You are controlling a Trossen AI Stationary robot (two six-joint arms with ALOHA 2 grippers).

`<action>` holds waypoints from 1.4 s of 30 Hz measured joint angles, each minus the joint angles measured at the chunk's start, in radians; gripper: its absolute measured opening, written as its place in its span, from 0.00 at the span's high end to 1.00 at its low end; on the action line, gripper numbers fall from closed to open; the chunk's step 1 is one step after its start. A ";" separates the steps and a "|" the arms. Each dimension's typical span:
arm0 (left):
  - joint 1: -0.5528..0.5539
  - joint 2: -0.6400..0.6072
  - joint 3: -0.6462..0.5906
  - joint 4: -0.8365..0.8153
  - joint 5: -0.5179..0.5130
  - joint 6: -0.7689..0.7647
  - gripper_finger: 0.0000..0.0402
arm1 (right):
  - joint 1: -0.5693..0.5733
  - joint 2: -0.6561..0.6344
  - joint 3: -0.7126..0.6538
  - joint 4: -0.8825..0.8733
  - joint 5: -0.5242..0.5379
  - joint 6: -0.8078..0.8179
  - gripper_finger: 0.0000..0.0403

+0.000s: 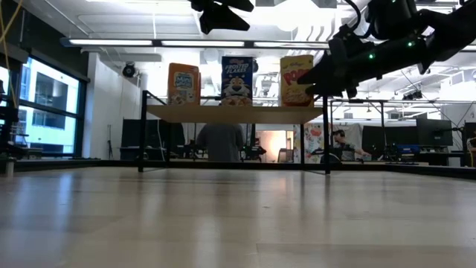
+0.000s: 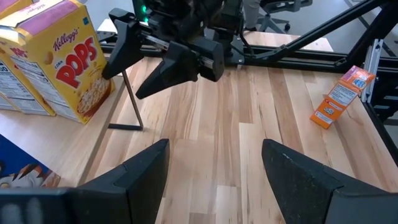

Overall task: Stack cereal on shelf
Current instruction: Put the yellow cereal box on the shelf aligned with the other yellow cereal boxes, then put the orange cereal box on the shelf aligned with the other orange cereal boxes

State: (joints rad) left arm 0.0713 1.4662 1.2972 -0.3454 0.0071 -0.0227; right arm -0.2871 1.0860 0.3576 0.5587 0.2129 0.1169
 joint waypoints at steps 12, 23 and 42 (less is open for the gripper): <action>0.000 0.000 0.000 0.001 0.000 0.000 0.38 | -0.001 -0.028 0.000 0.001 0.046 0.017 0.27; 0.000 0.000 0.000 0.001 0.000 0.000 0.38 | 0.069 -0.036 0.000 -0.008 -0.034 0.070 0.27; 0.000 0.000 0.000 0.003 0.000 0.000 0.38 | 0.581 -0.078 0.557 -1.277 0.150 0.621 0.27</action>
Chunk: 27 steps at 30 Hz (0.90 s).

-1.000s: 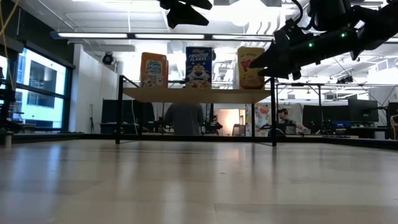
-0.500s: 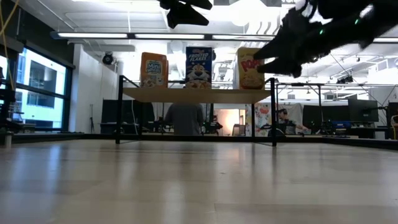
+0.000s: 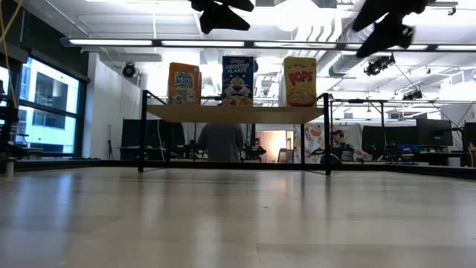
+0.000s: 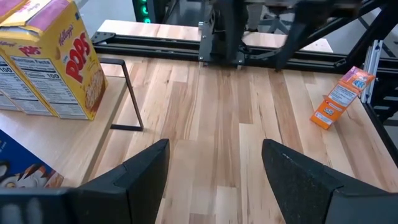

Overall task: Stack cereal on shelf
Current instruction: Put the orange cereal box on the shelf aligned with the other orange cereal boxes

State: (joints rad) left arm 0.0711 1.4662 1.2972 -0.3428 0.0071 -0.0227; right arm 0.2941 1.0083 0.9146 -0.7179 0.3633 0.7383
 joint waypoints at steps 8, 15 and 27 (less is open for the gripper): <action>0.000 0.000 0.000 0.001 0.000 0.000 0.38 | 0.223 0.189 0.233 -0.350 -0.035 0.396 0.27; 0.000 0.000 0.000 0.000 0.000 0.000 0.38 | 0.379 0.383 0.406 -0.535 -0.066 0.635 0.27; 0.000 0.000 0.000 0.000 0.000 0.000 0.38 | 0.583 0.561 0.486 -0.599 -0.138 0.908 0.27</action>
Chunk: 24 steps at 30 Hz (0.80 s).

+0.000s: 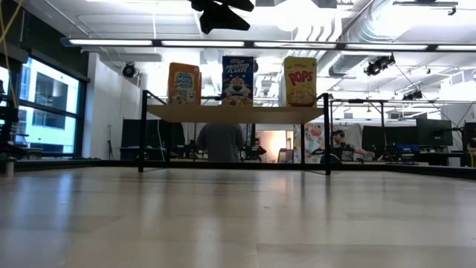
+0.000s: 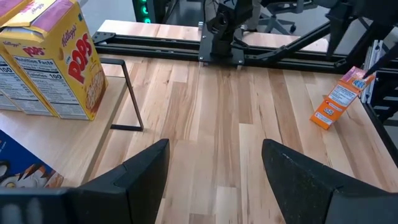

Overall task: Stack cereal on shelf
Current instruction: Put the orange cereal box on the shelf aligned with the other orange cereal boxes

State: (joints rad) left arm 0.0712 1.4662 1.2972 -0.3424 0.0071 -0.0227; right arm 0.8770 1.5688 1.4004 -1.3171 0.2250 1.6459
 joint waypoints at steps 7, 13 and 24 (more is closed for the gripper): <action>0.000 0.000 0.000 0.000 0.000 0.000 0.38 | 0.069 0.039 0.002 0.065 -0.052 0.059 0.27; 0.000 0.000 0.000 0.000 0.000 0.000 0.38 | 0.099 0.076 0.002 0.095 -0.103 0.059 0.27; 0.000 0.000 0.000 0.000 0.000 0.000 0.38 | 0.101 0.153 0.002 0.112 -0.154 0.048 0.27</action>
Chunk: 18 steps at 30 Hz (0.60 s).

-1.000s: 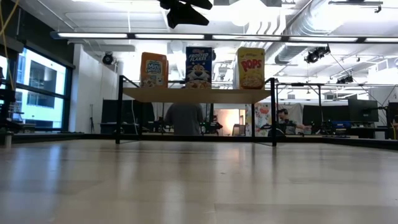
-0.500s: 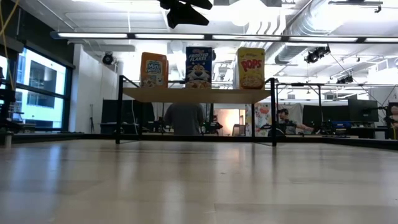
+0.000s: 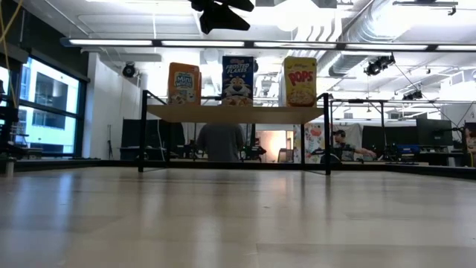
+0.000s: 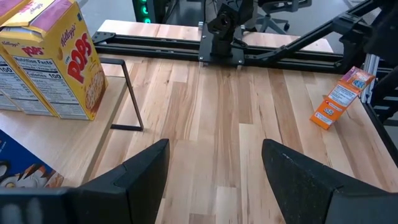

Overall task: Stack cereal on shelf
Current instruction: Put the orange cereal box on the shelf aligned with the other orange cereal boxes

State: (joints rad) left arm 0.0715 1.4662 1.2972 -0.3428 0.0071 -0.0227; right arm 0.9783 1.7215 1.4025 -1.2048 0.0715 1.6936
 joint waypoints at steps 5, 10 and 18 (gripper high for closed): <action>0.000 0.000 0.000 0.000 0.000 0.000 0.38 | -0.008 0.021 0.000 0.003 -0.013 0.000 0.29; 0.000 0.000 0.000 0.000 0.000 0.000 0.38 | -0.024 0.042 0.000 0.004 -0.021 0.000 0.36; 0.000 0.000 0.000 0.000 0.000 0.000 0.38 | -0.059 0.048 -0.003 -0.006 -0.019 -0.029 0.52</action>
State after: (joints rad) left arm 0.0715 1.4662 1.2974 -0.3424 0.0069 -0.0227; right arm 0.9193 1.7695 1.3991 -1.2104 0.0525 1.6649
